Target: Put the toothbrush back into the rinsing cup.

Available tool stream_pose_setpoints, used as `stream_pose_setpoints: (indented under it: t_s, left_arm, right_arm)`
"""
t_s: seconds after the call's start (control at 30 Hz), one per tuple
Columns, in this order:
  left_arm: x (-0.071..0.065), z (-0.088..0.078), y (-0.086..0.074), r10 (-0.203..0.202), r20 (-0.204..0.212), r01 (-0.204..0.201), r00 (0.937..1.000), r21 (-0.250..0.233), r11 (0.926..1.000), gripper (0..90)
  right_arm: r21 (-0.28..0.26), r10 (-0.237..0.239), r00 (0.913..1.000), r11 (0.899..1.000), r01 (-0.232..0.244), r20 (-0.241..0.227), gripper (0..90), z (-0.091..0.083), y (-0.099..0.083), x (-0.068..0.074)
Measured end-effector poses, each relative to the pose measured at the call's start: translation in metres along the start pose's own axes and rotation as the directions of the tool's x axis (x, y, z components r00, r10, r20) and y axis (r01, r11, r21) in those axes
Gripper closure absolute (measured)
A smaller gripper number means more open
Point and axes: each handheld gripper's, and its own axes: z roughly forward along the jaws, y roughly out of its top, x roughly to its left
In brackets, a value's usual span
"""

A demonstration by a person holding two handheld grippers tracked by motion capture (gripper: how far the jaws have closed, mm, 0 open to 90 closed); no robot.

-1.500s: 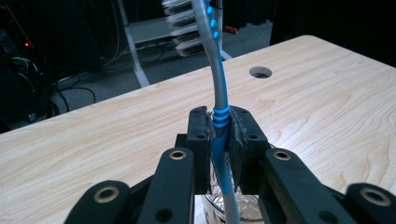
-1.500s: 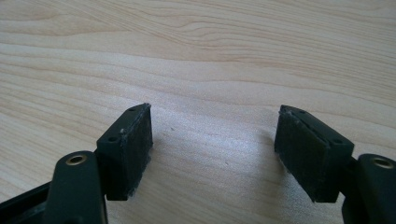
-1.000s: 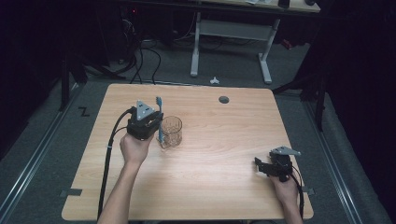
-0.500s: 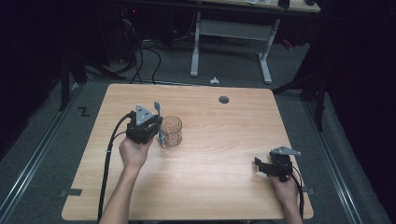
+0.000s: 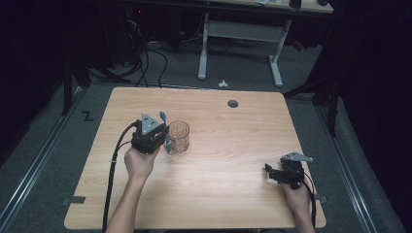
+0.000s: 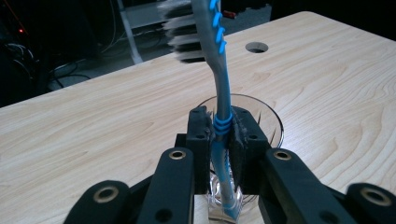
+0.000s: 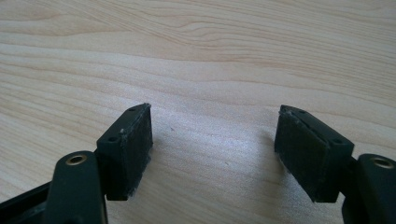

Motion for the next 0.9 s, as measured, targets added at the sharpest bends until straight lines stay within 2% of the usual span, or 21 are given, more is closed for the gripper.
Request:
stream_pose_setpoints:
  t_s: [0.9]
  left_arm:
    - [-0.006,0.004,-0.014,0.032,-0.019,-0.031,0.9993,0.020,0.9993,79.4]
  right_arm:
    - [0.000,-0.002,1.0000,1.000,0.002,0.000,28.2,0.000,0.000,0.000]
